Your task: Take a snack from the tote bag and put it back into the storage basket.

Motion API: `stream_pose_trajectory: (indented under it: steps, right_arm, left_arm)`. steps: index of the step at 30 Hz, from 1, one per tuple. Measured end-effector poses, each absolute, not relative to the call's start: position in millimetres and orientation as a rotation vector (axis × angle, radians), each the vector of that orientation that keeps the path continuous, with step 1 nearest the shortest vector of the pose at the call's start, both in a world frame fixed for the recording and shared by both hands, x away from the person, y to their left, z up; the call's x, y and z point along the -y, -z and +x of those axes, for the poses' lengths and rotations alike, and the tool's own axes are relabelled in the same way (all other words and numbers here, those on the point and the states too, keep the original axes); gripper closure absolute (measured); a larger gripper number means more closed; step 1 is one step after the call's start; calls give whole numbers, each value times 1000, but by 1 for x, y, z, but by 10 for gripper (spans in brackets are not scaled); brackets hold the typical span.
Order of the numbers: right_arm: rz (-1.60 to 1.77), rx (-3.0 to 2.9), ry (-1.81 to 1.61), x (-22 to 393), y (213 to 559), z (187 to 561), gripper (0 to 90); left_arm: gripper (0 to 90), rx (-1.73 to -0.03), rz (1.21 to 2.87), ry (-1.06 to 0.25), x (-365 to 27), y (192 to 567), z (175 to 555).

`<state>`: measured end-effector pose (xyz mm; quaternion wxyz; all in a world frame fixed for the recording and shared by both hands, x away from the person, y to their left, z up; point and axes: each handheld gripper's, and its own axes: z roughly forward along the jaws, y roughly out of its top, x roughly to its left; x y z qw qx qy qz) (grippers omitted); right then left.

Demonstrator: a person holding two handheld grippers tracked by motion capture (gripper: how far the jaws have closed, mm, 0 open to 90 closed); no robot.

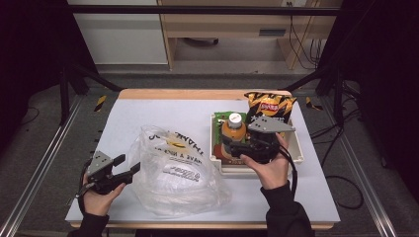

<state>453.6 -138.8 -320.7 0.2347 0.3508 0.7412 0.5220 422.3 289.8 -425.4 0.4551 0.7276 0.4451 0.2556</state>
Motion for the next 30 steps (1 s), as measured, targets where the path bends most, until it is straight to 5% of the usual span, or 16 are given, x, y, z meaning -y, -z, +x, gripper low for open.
stream_pose_trajectory:
  steps: [30]
  right_arm:
    - [1138,-1901,-1352,225,338,466,304]
  left_arm:
    - [289,-1098,1801,-628,-292,423,423]
